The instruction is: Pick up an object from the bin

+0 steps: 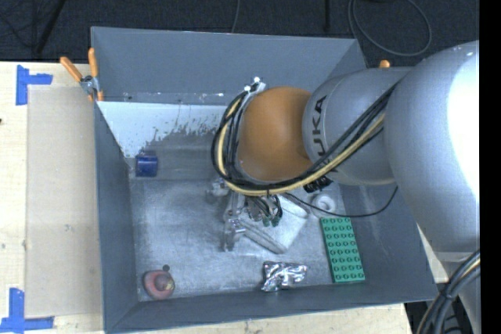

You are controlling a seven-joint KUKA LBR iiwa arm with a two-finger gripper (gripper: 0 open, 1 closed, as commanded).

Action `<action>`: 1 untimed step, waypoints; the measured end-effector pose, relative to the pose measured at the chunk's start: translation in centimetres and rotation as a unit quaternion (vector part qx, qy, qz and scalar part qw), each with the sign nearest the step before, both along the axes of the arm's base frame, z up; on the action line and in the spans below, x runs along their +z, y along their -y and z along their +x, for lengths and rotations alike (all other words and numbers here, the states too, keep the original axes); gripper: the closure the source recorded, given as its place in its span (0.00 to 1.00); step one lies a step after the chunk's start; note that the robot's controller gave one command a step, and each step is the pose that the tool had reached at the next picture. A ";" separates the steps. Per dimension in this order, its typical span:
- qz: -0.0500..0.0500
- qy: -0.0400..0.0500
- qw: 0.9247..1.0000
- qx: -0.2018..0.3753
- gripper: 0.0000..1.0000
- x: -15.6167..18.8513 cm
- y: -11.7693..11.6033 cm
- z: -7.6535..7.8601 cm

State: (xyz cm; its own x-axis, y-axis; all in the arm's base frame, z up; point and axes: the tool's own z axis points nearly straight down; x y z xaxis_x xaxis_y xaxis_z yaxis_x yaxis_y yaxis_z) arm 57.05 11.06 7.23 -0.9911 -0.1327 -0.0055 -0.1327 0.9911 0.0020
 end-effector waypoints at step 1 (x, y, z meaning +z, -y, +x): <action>0.000 -0.003 0.997 0.081 0.00 0.1 7.5 2.2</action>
Offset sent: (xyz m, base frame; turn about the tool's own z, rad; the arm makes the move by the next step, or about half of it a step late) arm 0.0210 -0.0753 -0.0011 -0.1646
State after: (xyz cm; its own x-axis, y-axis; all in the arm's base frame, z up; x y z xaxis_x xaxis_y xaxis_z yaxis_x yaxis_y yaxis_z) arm 59.21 3.53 7.29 -0.9568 -0.2908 0.0012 -0.2908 0.9568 0.0031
